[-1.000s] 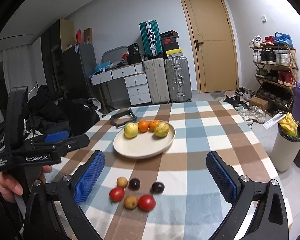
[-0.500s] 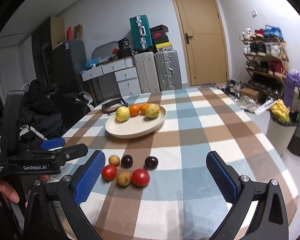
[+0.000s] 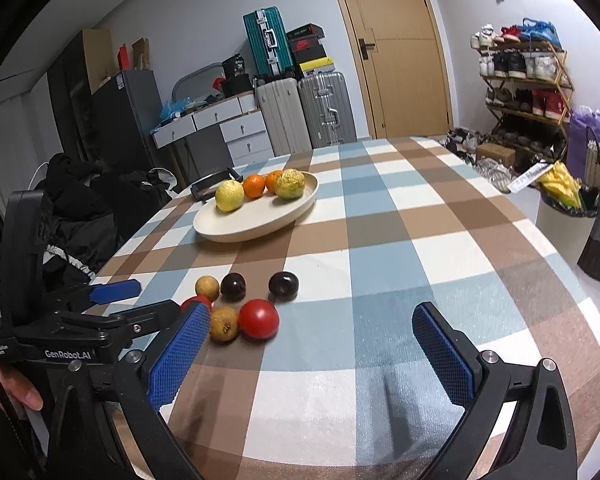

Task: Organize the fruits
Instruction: 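Move the left tool to the red tomato and close its fingers on it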

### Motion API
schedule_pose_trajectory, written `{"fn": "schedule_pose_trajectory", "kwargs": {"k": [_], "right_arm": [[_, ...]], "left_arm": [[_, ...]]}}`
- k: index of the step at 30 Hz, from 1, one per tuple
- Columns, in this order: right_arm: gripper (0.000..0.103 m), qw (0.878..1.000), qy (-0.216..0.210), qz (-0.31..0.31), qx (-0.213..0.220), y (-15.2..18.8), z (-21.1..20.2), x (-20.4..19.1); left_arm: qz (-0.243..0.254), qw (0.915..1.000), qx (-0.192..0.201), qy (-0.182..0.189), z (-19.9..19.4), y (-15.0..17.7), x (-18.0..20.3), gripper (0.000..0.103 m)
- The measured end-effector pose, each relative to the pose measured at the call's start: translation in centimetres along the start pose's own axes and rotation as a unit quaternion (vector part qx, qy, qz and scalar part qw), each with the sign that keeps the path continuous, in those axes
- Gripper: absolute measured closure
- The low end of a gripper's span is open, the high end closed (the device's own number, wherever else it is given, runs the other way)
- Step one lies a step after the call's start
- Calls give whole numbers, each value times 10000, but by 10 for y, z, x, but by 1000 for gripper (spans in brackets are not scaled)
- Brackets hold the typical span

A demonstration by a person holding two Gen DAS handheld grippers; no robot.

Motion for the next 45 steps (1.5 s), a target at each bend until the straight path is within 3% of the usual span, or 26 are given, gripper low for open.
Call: {"fn": "schedule_pose_trajectory", "kwargs": {"k": [6,12,26,36,41,44,45], "right_arm": [[0,10000,-35,45,-62,0,3,4],[0,9999,-52,62,-136,1,6,7],[0,9996,-111,37,-249,4,7,4],[0,9980,-401,19,-483,4,12,-3],[0,9931,-845,292,-758,-2,28,-4],[7,9904,-952,417,-912,-3,38,-3],[14,9896,-967,448,-964,-3,41,-3]], "left_arm": [[-169,9985,-276,434,13,-1,0,55],[-180,9968,-458,634,21,1,3,77],[-310,9958,-429,742,18,2,-3,78],[-316,9960,-183,817,-2,0,-5,78],[-331,9960,-89,820,-13,0,-9,78],[-366,9960,-41,816,-19,1,-14,78],[-387,9959,-31,821,-20,2,-16,78]]}}
Point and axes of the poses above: each gripper's, at about its wrist camera, not at the fingertips, and z roughly the way its jaws point, x to its right, y to its underside, the point moved 5 cm from there along z, roughly the way its jaws point, and after that the axes turned 4 degrees about -x, right-handed, at the moved point
